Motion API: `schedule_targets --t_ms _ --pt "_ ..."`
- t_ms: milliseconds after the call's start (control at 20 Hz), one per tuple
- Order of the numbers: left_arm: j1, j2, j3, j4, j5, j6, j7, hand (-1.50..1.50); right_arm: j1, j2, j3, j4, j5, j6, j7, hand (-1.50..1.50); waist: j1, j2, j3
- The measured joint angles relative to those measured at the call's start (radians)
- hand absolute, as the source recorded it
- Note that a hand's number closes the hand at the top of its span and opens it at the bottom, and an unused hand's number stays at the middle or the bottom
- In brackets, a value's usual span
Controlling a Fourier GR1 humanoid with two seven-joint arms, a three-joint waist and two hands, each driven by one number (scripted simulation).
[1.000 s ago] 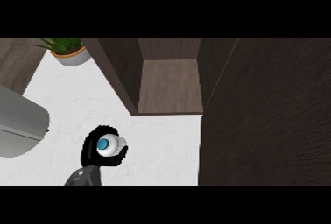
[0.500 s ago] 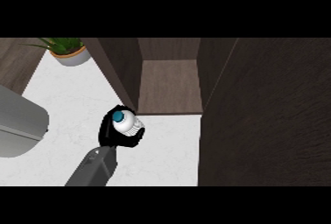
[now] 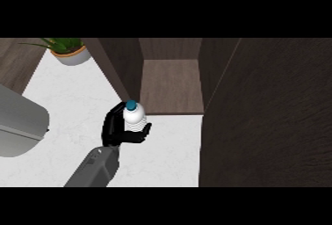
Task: Pick up the bottled water, place it into the cabinet and close the cabinet
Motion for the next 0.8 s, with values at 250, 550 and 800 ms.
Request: schedule_targets --t_ms 250,550,800 --pt "0.011 0.015 -0.057 -0.047 0.023 0.140 0.042 1.50 -0.012 0.002 -0.011 0.004 -0.002 0.001 -0.002 -1.50 -0.005 0.001 0.002" --pt "0.023 0.029 -0.097 -0.091 0.027 0.287 0.090 1.50 -0.032 0.002 -0.022 0.008 -0.005 0.008 -0.006 -1.50 -0.017 0.000 0.006" --pt "0.032 0.039 -0.108 -0.117 0.022 0.378 0.125 1.50 -0.036 -0.003 -0.026 0.011 -0.008 0.023 -0.016 -1.50 -0.031 -0.002 0.008"
